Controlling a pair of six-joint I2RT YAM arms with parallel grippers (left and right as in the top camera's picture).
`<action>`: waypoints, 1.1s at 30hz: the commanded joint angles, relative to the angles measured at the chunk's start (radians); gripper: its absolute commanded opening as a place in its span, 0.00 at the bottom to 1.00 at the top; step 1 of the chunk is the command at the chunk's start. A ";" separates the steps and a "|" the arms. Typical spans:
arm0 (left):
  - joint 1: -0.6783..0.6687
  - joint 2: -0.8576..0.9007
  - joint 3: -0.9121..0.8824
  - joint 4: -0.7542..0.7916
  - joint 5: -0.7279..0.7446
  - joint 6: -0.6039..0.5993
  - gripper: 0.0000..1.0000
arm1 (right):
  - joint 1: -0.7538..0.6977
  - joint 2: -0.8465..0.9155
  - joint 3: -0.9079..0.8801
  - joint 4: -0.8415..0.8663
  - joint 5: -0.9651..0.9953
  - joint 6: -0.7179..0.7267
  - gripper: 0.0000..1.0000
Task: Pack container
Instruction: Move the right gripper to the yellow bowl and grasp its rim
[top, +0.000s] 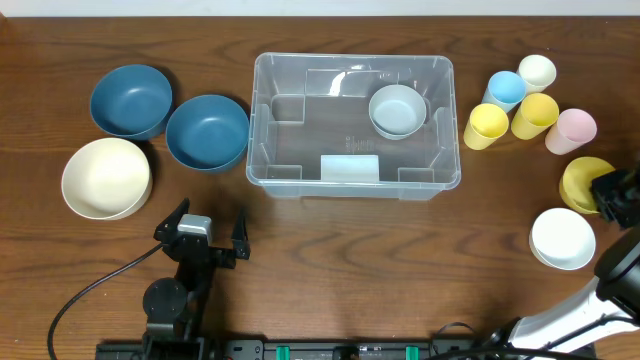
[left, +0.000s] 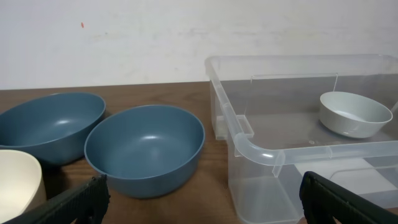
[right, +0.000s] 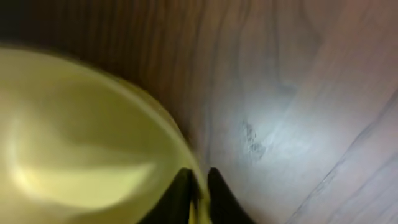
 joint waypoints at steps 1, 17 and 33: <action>0.004 -0.005 -0.018 -0.034 0.014 0.017 0.98 | -0.026 0.013 -0.006 -0.009 0.020 0.010 0.01; 0.004 -0.005 -0.018 -0.034 0.014 0.017 0.98 | -0.042 -0.237 0.043 -0.099 -0.147 0.046 0.01; 0.004 -0.005 -0.018 -0.034 0.014 0.017 0.98 | 0.406 -0.720 0.082 -0.004 -0.362 -0.001 0.01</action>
